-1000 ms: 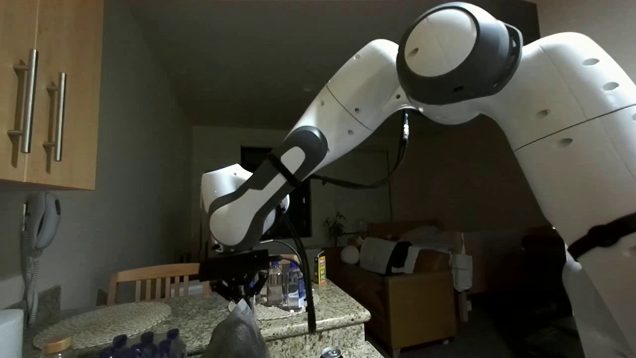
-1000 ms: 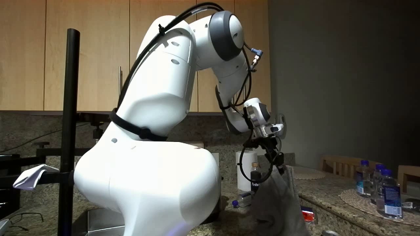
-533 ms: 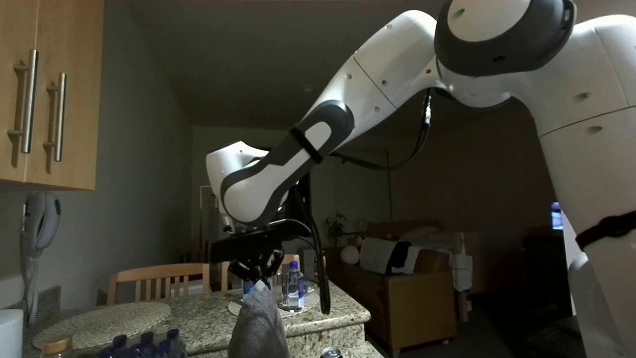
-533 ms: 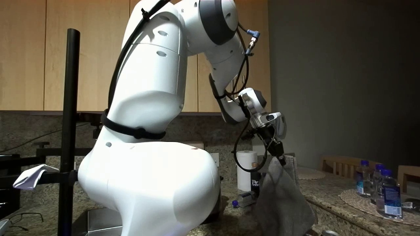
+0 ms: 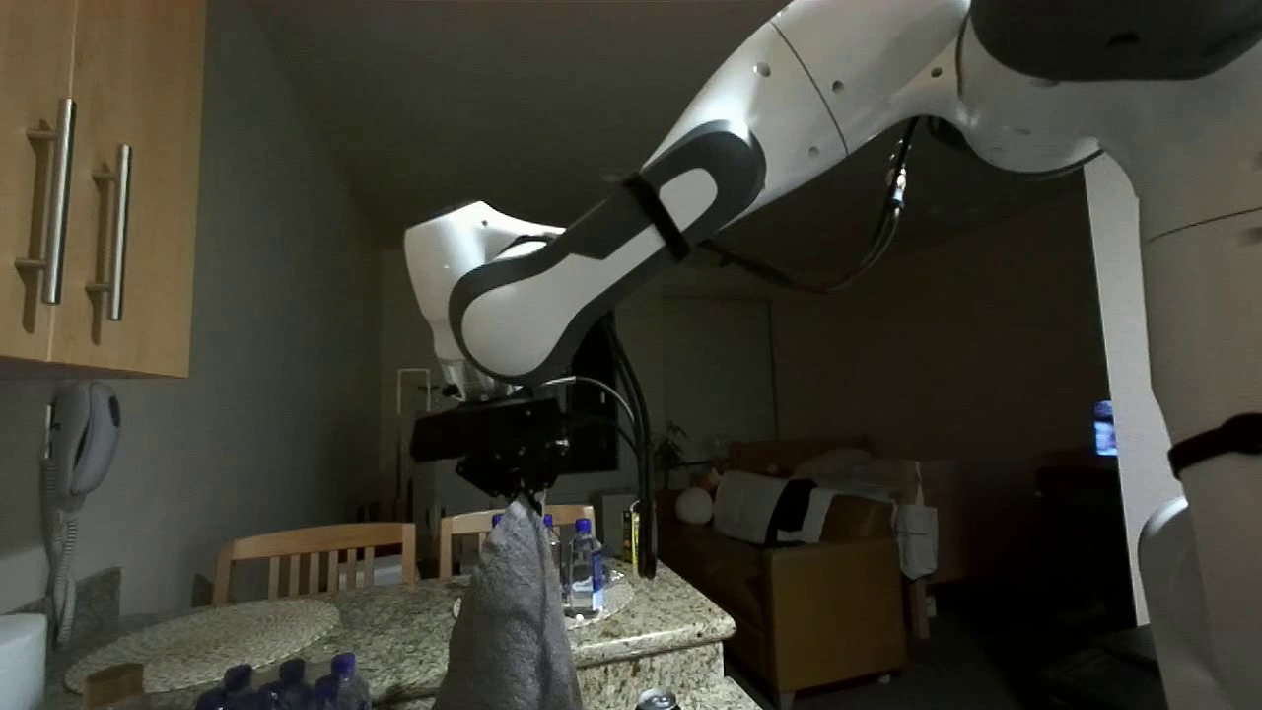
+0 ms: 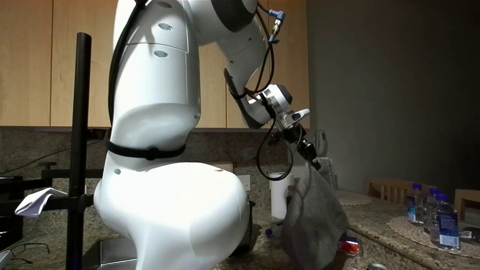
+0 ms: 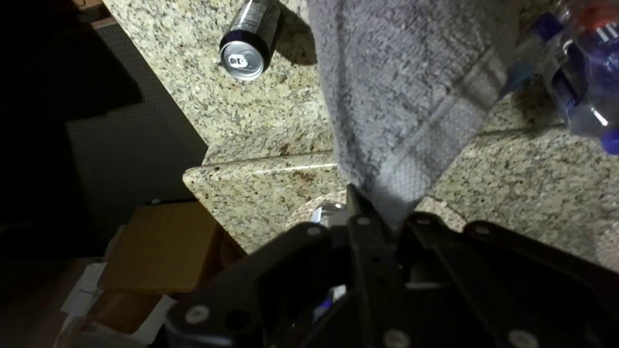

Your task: Move the towel to the right

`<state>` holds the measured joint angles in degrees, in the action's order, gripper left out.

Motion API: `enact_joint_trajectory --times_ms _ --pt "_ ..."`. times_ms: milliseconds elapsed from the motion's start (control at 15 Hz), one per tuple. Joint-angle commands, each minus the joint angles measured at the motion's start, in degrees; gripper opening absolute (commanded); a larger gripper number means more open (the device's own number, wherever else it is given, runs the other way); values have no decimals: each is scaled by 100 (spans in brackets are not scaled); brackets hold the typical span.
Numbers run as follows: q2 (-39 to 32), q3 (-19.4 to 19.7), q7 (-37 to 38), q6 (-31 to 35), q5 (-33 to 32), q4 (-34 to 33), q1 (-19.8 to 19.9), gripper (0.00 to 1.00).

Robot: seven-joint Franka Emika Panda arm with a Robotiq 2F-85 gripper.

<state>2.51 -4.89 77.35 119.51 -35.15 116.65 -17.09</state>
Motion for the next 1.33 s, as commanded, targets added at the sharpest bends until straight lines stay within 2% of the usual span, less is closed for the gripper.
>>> enact_joint_trajectory --times_ms 0,467,733,1267 --pt "829 -362 770 -263 -498 518 330 10" --pt "1374 -750 1165 -1017 -938 597 714 10" --pt "1365 -677 1139 -1193 -855 579 899 10" --pt "1073 -366 941 -1112 -680 462 1230 10"
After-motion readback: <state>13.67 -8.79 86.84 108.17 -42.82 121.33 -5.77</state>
